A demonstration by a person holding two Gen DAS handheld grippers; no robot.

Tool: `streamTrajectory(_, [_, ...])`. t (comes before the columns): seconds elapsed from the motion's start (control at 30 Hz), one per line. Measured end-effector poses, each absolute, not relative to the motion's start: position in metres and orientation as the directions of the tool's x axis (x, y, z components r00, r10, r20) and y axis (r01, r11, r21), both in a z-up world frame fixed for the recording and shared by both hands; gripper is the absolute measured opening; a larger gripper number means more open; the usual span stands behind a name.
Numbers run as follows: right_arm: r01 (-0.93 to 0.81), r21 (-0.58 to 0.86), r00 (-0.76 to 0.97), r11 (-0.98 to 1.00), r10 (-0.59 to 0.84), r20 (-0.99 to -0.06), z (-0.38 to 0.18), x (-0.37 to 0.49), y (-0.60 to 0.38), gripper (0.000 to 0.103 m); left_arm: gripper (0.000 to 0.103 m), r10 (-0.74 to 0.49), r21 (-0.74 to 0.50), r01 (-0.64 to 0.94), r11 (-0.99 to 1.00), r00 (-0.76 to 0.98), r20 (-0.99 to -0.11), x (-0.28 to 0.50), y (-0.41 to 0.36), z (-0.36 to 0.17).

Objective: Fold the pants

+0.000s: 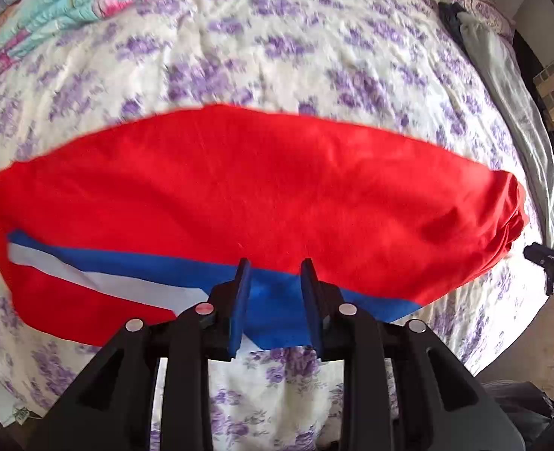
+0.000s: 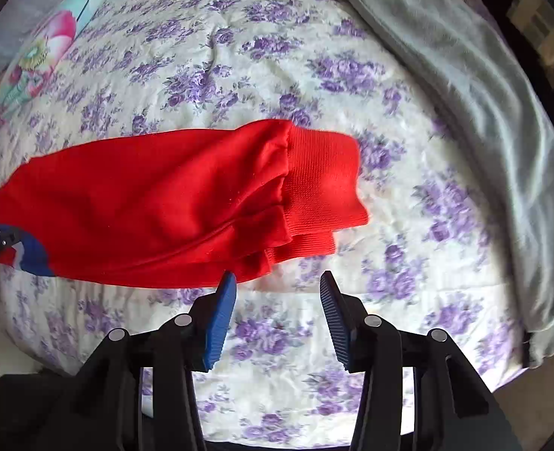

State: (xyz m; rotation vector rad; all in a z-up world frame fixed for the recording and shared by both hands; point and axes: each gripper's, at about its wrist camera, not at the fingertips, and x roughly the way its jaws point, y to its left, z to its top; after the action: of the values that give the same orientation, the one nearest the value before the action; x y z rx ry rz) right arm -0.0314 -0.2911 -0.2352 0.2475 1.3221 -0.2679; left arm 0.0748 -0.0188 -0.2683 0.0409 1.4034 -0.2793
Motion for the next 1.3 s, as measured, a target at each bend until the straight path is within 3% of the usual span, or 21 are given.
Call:
streamTrajectory(0.07, [0.293, -0.048, 0.246, 0.955, -0.123, -0.961, -0.216, -0.025, -0.281, 0.047, 0.026, -0.152, -0.132, 0.193, 0.972, 0.090, -0.984, 0.066, -0.018, -0.298])
streamTrajectory(0.2, [0.075, 0.173, 0.389, 0.982, 0.131, -0.912, -0.181, 0.022, -0.241, 0.047, 0.027, -0.171, -0.144, 0.179, 0.973, 0.144, -0.975, 0.050, -0.014, -0.299])
streamTrajectory(0.37, [-0.351, 0.268, 0.423, 0.897, 0.408, -0.809, -0.170, 0.125, -0.132, 0.045, 0.027, -0.202, -0.180, 0.149, 0.972, 0.153, -0.967, 0.047, -0.008, -0.299])
streamTrajectory(0.5, [-0.463, 0.267, 0.334, 0.845, 0.445, -0.831, -0.187, 0.203, -0.068, 0.044, 0.027, -0.194, -0.172, 0.141, 0.975, 0.161, -0.968, 0.043, -0.007, -0.298])
streamTrajectory(0.63, [-0.525, 0.270, 0.224, 0.807, 0.437, -0.871, -0.216, 0.249, -0.038, 0.039, 0.027, -0.200, -0.182, 0.127, 0.975, 0.150, -0.968, 0.045, -0.002, -0.295])
streamTrajectory(0.7, [-0.548, 0.300, 0.141, 0.781, 0.439, -0.887, -0.233, 0.259, -0.031, 0.029, 0.027, -0.216, -0.201, 0.113, 0.973, 0.144, -0.966, 0.047, 0.001, -0.296])
streamTrajectory(1.03, [-0.595, 0.438, -0.094, 0.674, 0.483, -0.870, -0.262, 0.263, -0.014, 0.028, 0.027, -0.278, -0.273, 0.057, 0.960, 0.122, -0.953, 0.053, 0.019, -0.298])
streamTrajectory(1.1, [-0.580, 0.499, -0.168, 0.644, 0.505, -0.847, -0.266, 0.261, -0.011, 0.009, 0.027, -0.284, -0.280, 0.053, 0.959, 0.118, -0.952, 0.055, 0.021, -0.299])
streamTrajectory(1.3, [-0.557, 0.313, 0.135, 0.769, 0.456, -0.880, -0.231, 0.265, -0.026, 0.004, 0.028, -0.288, -0.284, 0.053, 0.957, 0.114, -0.951, 0.057, 0.023, -0.296])
